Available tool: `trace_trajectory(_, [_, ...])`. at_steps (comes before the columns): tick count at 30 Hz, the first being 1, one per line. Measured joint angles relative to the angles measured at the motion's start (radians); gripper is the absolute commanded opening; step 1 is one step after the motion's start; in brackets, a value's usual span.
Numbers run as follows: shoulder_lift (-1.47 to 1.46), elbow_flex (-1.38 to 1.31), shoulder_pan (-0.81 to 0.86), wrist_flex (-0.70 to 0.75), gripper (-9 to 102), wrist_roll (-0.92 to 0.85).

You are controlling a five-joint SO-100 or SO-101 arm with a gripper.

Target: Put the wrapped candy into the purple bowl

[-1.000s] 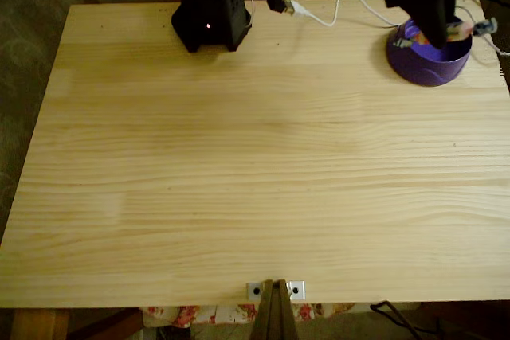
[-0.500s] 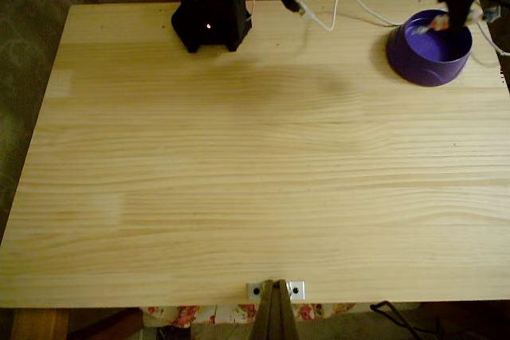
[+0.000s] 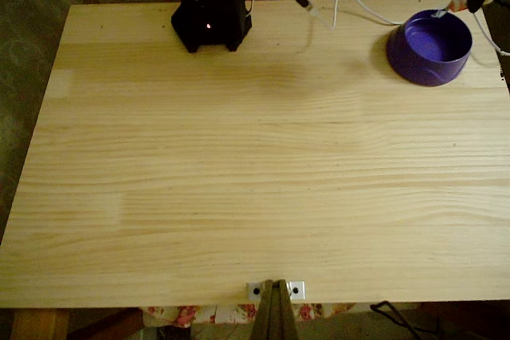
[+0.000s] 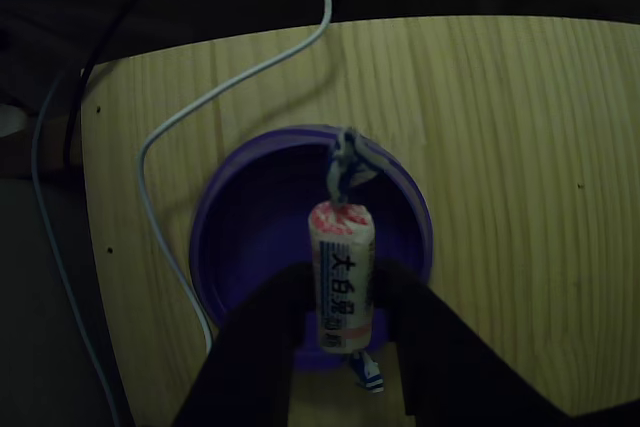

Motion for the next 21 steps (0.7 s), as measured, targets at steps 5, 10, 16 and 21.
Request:
trace_trajectory(5, [-0.021,-0.02,0.0,0.0,17,0.015])
trace_trajectory(10, [-0.021,-0.02,0.002,0.0,21,0.023])
trace_trajectory(16, [-0.021,-0.02,0.028,0.0,1,0.029])
trace_trajectory(21, [-0.008,-0.02,0.072,0.0,1,0.121])
